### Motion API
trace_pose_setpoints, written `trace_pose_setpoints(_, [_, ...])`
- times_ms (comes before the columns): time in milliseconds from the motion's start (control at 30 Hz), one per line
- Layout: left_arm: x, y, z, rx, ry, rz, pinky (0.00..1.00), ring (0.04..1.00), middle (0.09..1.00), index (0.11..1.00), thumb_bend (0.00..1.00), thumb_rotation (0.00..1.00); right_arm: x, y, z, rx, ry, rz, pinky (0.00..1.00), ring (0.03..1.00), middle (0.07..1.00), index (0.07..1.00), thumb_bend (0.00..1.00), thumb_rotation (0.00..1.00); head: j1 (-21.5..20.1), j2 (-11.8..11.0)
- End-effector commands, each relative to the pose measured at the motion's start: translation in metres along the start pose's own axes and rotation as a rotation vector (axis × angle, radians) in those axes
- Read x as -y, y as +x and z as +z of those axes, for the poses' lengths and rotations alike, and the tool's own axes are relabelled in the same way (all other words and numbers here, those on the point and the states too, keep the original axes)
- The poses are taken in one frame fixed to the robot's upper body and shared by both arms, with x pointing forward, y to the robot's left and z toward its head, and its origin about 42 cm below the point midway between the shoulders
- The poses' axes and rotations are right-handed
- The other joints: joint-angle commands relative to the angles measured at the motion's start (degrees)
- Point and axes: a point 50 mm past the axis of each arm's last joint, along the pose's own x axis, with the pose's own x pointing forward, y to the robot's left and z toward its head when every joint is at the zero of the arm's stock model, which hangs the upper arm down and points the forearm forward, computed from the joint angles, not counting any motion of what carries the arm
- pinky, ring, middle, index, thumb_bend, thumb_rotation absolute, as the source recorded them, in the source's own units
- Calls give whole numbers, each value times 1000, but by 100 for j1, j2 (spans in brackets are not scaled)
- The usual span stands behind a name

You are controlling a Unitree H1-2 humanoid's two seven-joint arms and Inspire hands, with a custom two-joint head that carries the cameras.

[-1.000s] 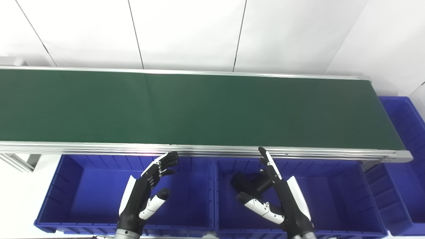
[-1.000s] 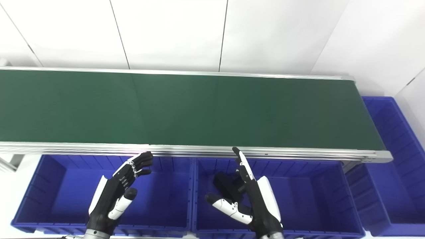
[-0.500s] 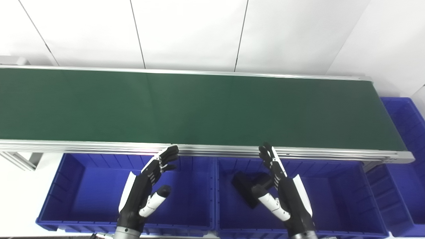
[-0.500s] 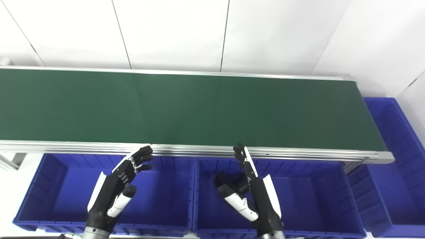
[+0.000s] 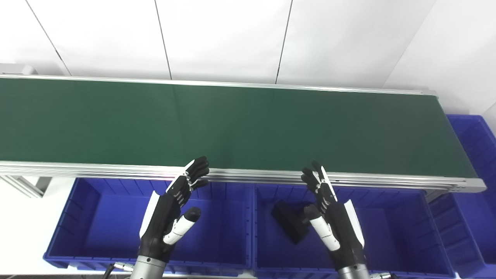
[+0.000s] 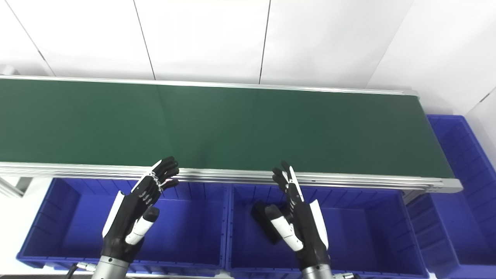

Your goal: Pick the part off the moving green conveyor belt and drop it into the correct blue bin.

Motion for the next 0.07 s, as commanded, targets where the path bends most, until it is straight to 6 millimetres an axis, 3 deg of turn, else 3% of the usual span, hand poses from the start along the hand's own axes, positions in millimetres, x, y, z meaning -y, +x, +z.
trace_pose_setpoints(0, [1,3,5,63,-4,-2,813,869,889,884,703,835,-2,2,10,89,20,-15,942,917,924,996,716,853,-10,-62])
trace_pose_setpoints(33, [1,2,4,64,-4,-1,815,869,890,885,704,837,-3,1,8,89,20,-16,944,918,924,997,714,849,-17,-91])
